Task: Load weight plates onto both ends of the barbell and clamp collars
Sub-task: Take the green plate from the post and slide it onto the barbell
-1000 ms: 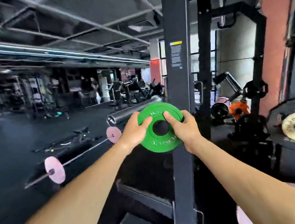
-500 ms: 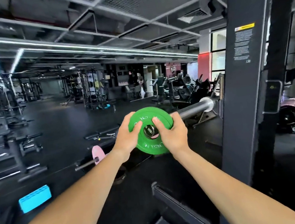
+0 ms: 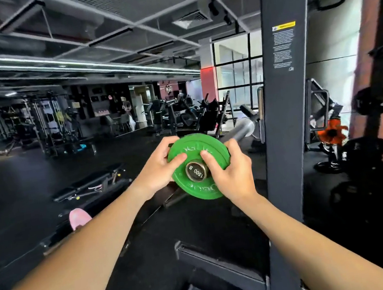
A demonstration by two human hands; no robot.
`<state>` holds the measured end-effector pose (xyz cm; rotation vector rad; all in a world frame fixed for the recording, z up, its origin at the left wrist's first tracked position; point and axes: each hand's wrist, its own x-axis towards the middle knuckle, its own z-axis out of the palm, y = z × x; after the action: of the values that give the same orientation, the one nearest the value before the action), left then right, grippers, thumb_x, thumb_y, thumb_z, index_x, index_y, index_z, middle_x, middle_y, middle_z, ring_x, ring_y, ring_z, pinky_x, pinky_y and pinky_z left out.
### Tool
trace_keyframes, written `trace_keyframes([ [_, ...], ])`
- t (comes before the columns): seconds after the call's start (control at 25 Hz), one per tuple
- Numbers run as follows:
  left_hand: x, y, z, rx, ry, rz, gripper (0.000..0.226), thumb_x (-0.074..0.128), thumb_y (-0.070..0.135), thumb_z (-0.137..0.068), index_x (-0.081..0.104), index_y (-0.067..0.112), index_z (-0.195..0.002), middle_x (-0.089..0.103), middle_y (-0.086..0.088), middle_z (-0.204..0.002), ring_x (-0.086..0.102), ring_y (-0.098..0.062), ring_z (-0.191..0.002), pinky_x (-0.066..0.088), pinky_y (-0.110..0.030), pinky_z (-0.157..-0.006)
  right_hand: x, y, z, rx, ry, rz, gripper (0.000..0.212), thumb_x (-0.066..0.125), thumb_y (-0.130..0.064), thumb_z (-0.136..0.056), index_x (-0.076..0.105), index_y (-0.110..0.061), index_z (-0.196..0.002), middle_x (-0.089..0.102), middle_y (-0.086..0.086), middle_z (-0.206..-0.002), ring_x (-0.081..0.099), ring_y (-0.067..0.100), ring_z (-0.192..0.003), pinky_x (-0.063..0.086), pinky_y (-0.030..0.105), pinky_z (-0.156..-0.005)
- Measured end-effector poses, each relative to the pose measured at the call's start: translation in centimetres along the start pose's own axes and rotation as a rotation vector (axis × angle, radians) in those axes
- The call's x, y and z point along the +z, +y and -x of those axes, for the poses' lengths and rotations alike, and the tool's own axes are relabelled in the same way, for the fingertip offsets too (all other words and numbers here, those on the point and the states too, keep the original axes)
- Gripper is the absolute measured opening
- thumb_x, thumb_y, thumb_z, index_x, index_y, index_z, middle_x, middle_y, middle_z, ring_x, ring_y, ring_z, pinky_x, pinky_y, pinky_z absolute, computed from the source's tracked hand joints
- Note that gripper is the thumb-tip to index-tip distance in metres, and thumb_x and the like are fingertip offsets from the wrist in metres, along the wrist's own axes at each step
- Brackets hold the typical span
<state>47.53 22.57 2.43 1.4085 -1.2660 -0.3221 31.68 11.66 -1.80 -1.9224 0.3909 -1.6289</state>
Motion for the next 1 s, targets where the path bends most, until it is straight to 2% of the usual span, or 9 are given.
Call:
trace_keyframes([
  [0.12, 1.5, -0.5, -2.5, 0.076, 0.005, -0.048, 0.032, 0.065, 0.019, -0.096, 0.057, 0.033, -0.124, 0.069, 0.002, -0.112, 0.070, -0.005, -0.083, 0.057, -0.029, -0.067, -2.2, 1.5, -0.3, 0.110, -0.147, 0.122, 0.022, 0.057, -0.042, -0.091, 0.042, -0.032, -0.104, 0.070, -0.006, -0.089, 0.067, 0.009, -0.082, 0.050, 0.031, -0.070],
  [0.2, 2.4, -0.9, -4.4, 0.086, 0.005, -0.024, 0.038, 0.068, 0.016, -0.094, 0.058, 0.023, -0.130, 0.069, -0.003, -0.117, 0.070, -0.015, -0.100, 0.056, -0.037, -0.089, -3.5, 2.3, -0.8, 0.164, -0.245, 0.249, 0.026, 0.052, -0.042, -0.098, 0.040, -0.028, -0.117, 0.072, 0.003, -0.099, 0.068, 0.026, -0.091, 0.053, 0.042, -0.079],
  [0.28, 3.2, -1.4, -6.2, 0.075, 0.000, -0.024, 0.039, 0.069, 0.017, -0.093, 0.060, 0.022, -0.130, 0.070, 0.000, -0.115, 0.067, -0.013, -0.103, 0.053, -0.033, -0.096, -4.3, 3.1, -1.8, 0.237, -0.274, 0.339, 0.027, 0.049, -0.045, -0.101, 0.042, -0.026, -0.119, 0.071, 0.004, -0.092, 0.069, 0.032, -0.085, 0.056, 0.046, -0.081],
  [0.36, 3.8, -2.1, -8.0, 0.050, -0.026, -0.004, 0.039, 0.069, 0.019, -0.094, 0.059, 0.027, -0.131, 0.070, 0.007, -0.113, 0.066, -0.005, -0.102, 0.053, -0.026, -0.091, -4.4, 4.1, -3.2, 0.309, -0.277, 0.375, 0.025, 0.047, -0.047, -0.101, 0.042, -0.027, -0.115, 0.070, 0.005, -0.086, 0.071, 0.030, -0.072, 0.059, 0.047, -0.075],
  [0.52, 5.3, -4.3, -11.9, 0.064, -0.071, 0.029, 0.046, 0.063, 0.013, -0.097, 0.053, 0.021, -0.141, 0.067, -0.001, -0.126, 0.064, -0.014, -0.114, 0.049, -0.024, -0.094, -4.2, 7.1, -6.3, 0.370, -0.269, 0.396, 0.019, 0.046, -0.046, -0.102, 0.040, -0.031, -0.111, 0.067, 0.000, -0.083, 0.071, 0.022, -0.055, 0.061, 0.038, -0.062],
  [0.72, 8.3, -6.8, -18.5, 0.113, -0.055, -0.013, 0.045, 0.062, 0.003, -0.096, 0.055, 0.010, -0.139, 0.067, -0.010, -0.129, 0.063, -0.025, -0.120, 0.045, -0.037, -0.109, -4.3, 13.4, -10.5, 0.400, -0.201, 0.382, 0.034, 0.047, -0.045, -0.102, 0.041, -0.032, -0.132, 0.071, 0.004, -0.099, 0.071, 0.027, -0.079, 0.061, 0.045, -0.078],
  [0.84, 10.6, -8.4, -23.0, 0.114, -0.046, -0.025, 0.045, 0.061, -0.003, -0.095, 0.055, 0.004, -0.139, 0.066, -0.015, -0.130, 0.062, -0.030, -0.122, 0.043, -0.038, -0.111, -4.2, 17.2, -13.5, 0.359, -0.129, 0.426, 0.057, 0.048, -0.040, -0.104, 0.026, -0.032, -0.155, 0.066, 0.008, -0.119, 0.063, 0.029, -0.103, 0.051, 0.040, -0.092],
  [0.92, 12.2, -9.6, -26.1, 0.106, -0.057, -0.020, 0.047, 0.058, -0.006, -0.095, 0.052, 0.002, -0.141, 0.063, -0.014, -0.134, 0.061, -0.027, -0.122, 0.043, -0.027, -0.109, -4.1, 19.6, -15.8, 0.327, -0.086, 0.502, 0.063, 0.049, -0.038, -0.104, 0.020, -0.030, -0.160, 0.059, 0.009, -0.115, 0.058, 0.030, -0.103, 0.048, 0.041, -0.091],
  [1.0, 13.7, -10.8, -28.7, 0.103, -0.059, -0.015, 0.049, 0.056, -0.008, -0.095, 0.051, 0.002, -0.142, 0.062, -0.009, -0.134, 0.061, -0.021, -0.116, 0.044, -0.007, -0.095, -4.0, 21.5, -17.9, 0.311, -0.066, 0.560, 0.064, 0.050, -0.036, -0.104, 0.020, -0.028, -0.160, 0.056, 0.010, -0.114, 0.057, 0.032, -0.102, 0.048, 0.041, -0.088],
])
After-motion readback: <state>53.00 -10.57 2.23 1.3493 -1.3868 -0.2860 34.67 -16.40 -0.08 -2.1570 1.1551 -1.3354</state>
